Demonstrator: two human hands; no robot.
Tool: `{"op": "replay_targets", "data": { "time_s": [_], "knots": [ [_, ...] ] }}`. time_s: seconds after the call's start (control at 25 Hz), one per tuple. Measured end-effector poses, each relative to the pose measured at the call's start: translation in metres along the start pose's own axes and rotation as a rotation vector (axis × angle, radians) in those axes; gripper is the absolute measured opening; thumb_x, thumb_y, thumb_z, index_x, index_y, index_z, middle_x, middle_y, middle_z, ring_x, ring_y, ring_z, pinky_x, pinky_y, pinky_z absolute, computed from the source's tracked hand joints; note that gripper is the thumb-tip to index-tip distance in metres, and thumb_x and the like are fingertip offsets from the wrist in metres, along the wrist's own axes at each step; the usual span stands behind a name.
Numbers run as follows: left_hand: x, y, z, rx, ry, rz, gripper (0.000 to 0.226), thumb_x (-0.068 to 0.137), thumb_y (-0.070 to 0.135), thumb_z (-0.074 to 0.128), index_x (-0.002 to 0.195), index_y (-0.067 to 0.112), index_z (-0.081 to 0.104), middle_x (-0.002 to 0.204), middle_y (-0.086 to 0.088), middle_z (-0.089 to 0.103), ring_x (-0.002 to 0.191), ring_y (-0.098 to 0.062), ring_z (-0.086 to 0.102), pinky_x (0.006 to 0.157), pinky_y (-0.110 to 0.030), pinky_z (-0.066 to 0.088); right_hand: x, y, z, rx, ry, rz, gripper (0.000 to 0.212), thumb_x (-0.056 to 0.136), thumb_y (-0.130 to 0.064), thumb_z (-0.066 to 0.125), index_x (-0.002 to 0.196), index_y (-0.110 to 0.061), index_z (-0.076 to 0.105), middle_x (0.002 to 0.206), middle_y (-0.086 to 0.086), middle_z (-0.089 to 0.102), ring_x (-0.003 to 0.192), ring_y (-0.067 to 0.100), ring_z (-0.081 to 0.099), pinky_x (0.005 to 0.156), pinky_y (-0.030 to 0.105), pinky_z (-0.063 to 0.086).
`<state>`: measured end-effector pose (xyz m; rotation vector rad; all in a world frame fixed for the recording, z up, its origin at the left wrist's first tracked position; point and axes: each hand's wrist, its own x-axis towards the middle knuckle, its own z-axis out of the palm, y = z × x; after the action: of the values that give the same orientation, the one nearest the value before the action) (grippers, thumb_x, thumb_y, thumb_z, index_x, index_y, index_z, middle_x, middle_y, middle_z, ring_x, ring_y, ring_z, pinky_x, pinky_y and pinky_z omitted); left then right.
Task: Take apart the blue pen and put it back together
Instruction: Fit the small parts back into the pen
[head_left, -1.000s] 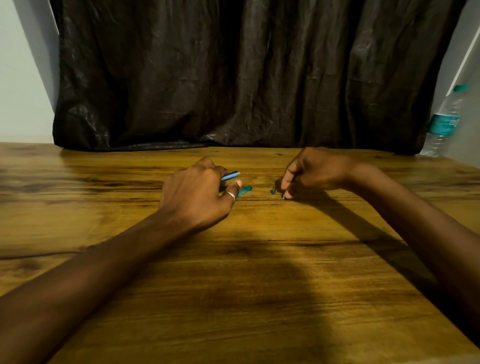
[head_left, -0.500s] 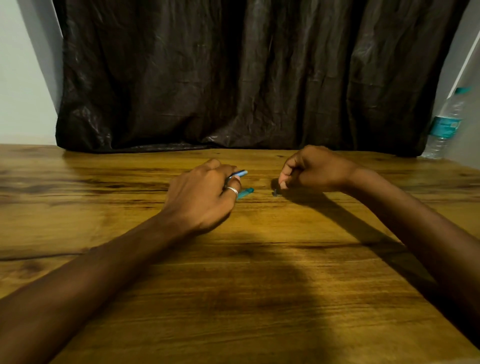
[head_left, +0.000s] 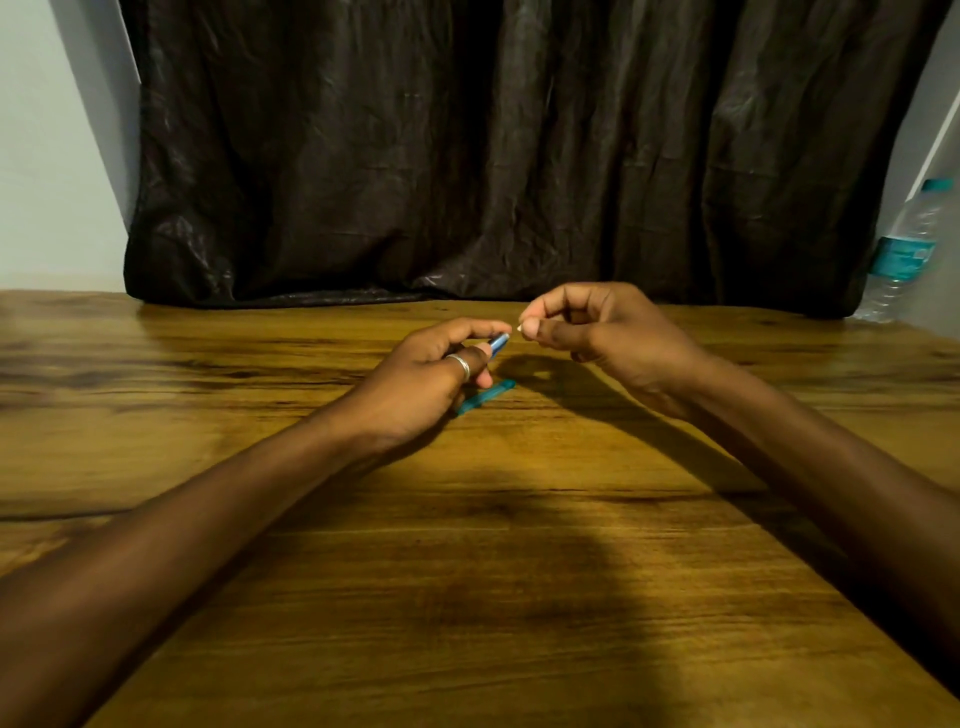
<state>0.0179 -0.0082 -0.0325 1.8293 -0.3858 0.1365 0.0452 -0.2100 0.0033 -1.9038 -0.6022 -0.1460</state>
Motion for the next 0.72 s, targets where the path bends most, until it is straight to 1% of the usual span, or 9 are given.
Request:
{"op": "replay_targets", "data": {
  "time_s": [0.04,0.12,0.2,0.28,0.36,0.44,0.56,0.6,0.72],
  "knots": [
    [-0.002,0.003,0.001,-0.015,-0.002,-0.01,0.031,0.106,0.014,0.048,0.121,0.033,0.066,0.086,-0.006,0.06,0.043,0.003,0.044,0.041,-0.011,0.032,0.0,0.001,0.001,0.006,0.003,-0.015,0.015,0.089,-0.004,0.068,0.104,0.0,0.07,0.081,-0.001,0.067,0.063,-0.008,0.055,0.057,0.005,0.04],
    [-0.004,0.007,0.002,-0.054,-0.005,-0.03,0.03,0.106,0.012,0.047,0.121,0.031,0.065,0.085,-0.006,0.058,0.04,0.002,0.04,0.037,-0.009,0.028,0.002,0.004,0.002,0.014,-0.001,-0.037,0.015,0.089,-0.003,0.068,0.103,0.001,0.07,0.081,-0.001,0.068,0.066,-0.007,0.057,0.061,0.007,0.041],
    [-0.007,0.011,0.004,-0.093,-0.01,-0.054,0.029,0.107,0.011,0.046,0.123,0.028,0.064,0.083,-0.005,0.057,0.04,0.001,0.037,0.035,-0.009,0.027,0.002,0.006,0.004,0.01,-0.01,-0.042,0.014,0.088,-0.004,0.069,0.102,-0.001,0.071,0.087,0.004,0.07,0.077,0.003,0.06,0.07,0.013,0.045],
    [-0.008,0.012,0.005,-0.113,-0.007,-0.069,0.03,0.107,0.01,0.045,0.128,0.022,0.063,0.081,-0.004,0.055,0.041,0.001,0.035,0.034,-0.009,0.026,0.003,0.008,0.005,-0.014,-0.005,-0.05,0.012,0.088,-0.004,0.07,0.1,-0.004,0.072,0.089,0.008,0.071,0.081,0.01,0.06,0.075,0.02,0.047],
    [-0.008,0.013,0.005,-0.113,-0.005,-0.074,0.032,0.107,0.01,0.045,0.132,0.019,0.062,0.081,-0.004,0.056,0.042,0.0,0.034,0.034,-0.01,0.026,0.004,0.007,0.006,-0.035,-0.001,-0.063,0.011,0.087,-0.003,0.07,0.098,-0.005,0.072,0.083,0.001,0.07,0.075,0.003,0.06,0.072,0.017,0.047],
    [-0.008,0.013,0.004,-0.099,-0.005,-0.073,0.031,0.107,0.011,0.045,0.132,0.02,0.063,0.081,-0.004,0.057,0.043,-0.001,0.035,0.035,-0.01,0.027,0.003,0.006,0.006,-0.052,-0.002,-0.079,0.011,0.088,-0.002,0.069,0.098,-0.004,0.071,0.08,-0.002,0.069,0.071,-0.002,0.059,0.07,0.013,0.047],
    [-0.008,0.012,0.005,-0.103,0.006,-0.076,0.028,0.107,0.013,0.046,0.124,0.025,0.064,0.081,-0.004,0.058,0.043,-0.001,0.036,0.035,-0.01,0.027,0.003,0.007,0.006,-0.07,0.009,-0.077,0.011,0.088,-0.005,0.07,0.098,-0.006,0.072,0.09,0.008,0.072,0.08,0.008,0.061,0.075,0.02,0.048],
    [-0.007,0.011,0.006,-0.115,0.009,-0.074,0.027,0.107,0.012,0.046,0.123,0.025,0.064,0.081,-0.005,0.057,0.042,0.0,0.036,0.034,-0.01,0.026,0.003,0.007,0.007,-0.066,0.01,-0.077,0.01,0.088,-0.005,0.07,0.098,-0.007,0.072,0.091,0.01,0.072,0.081,0.01,0.061,0.075,0.021,0.048],
    [-0.007,0.011,0.005,-0.117,0.008,-0.071,0.026,0.107,0.013,0.047,0.121,0.025,0.064,0.081,-0.005,0.058,0.042,0.0,0.036,0.034,-0.01,0.026,0.004,0.007,0.008,-0.065,0.012,-0.082,0.01,0.088,-0.004,0.07,0.095,-0.01,0.072,0.089,0.005,0.071,0.079,0.008,0.061,0.074,0.019,0.048]
  ]
}}
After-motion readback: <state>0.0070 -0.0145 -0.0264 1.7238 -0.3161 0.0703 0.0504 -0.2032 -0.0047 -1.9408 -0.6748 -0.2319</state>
